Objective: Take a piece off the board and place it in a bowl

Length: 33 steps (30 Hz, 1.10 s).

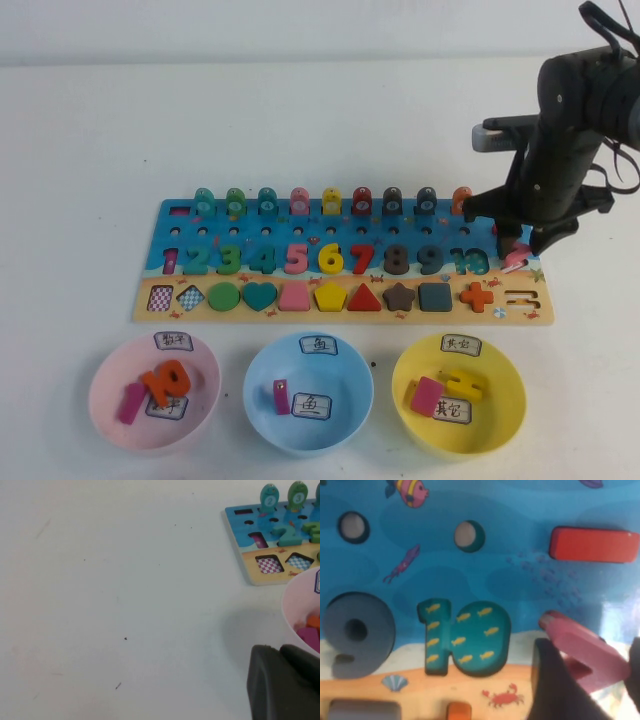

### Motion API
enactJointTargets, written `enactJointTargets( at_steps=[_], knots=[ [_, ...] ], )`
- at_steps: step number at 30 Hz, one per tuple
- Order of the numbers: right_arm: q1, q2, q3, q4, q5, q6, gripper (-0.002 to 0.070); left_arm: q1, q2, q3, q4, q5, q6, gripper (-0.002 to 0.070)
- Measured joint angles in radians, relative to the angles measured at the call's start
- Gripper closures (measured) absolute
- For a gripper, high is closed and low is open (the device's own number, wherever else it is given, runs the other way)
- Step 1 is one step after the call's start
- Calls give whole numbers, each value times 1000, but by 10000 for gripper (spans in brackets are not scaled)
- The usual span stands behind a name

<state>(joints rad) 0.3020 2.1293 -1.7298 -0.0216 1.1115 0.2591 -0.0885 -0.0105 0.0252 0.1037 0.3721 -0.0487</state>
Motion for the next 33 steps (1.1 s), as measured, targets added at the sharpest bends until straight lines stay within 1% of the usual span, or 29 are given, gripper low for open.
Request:
enactJointTargets(
  at_steps=[7, 9, 14, 17, 21, 26, 33],
  knots=[
    [9, -119, 33, -6, -2, 0, 412, 0, 0, 0, 0, 0, 0, 676],
    [21, -180, 92, -7, -50, 0, 412, 0, 0, 0, 0, 0, 0, 676],
    [65, -374, 314, -8, -190, 0, 412, 0, 0, 0, 0, 0, 0, 676],
    [101, -483, 430, 2, -215, 0, 412, 0, 0, 0, 0, 0, 0, 676],
    [144, -580, 530, 30, -219, 0, 412, 0, 0, 0, 0, 0, 0, 676],
    [209, -659, 609, 67, -219, 0, 412, 0, 0, 0, 0, 0, 0, 676],
    [290, -678, 636, 98, -189, 0, 412, 0, 0, 0, 0, 0, 0, 676]
  ],
)
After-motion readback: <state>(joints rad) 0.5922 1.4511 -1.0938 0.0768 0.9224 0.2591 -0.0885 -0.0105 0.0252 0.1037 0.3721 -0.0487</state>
